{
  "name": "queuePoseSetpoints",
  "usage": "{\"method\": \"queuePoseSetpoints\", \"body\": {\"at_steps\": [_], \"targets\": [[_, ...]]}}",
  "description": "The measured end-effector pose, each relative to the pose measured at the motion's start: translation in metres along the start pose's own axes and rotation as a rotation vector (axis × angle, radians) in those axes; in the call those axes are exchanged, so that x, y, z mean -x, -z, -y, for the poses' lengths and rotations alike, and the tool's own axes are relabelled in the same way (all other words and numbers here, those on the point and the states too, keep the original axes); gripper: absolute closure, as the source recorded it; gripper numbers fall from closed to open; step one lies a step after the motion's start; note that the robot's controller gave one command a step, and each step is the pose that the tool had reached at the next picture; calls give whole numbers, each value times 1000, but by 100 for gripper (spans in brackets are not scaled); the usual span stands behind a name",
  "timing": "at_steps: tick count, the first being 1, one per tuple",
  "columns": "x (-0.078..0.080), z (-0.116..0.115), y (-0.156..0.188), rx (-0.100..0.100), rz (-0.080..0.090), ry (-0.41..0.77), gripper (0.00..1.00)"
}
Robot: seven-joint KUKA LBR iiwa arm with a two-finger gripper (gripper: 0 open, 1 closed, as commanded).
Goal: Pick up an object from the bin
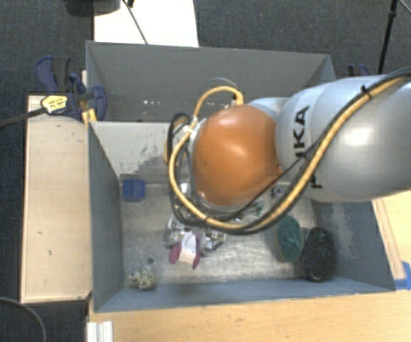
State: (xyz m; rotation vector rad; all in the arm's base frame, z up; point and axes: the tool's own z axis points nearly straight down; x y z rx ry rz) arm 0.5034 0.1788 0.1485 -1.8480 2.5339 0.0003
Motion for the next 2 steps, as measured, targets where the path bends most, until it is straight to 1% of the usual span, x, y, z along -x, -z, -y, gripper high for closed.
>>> {"method": "queuePoseSetpoints", "body": {"at_steps": [1, 2], "targets": [[4, 6, 89, -4, 2, 23, 100], [-6, 2, 87, 2, -1, 262, 100]]}}
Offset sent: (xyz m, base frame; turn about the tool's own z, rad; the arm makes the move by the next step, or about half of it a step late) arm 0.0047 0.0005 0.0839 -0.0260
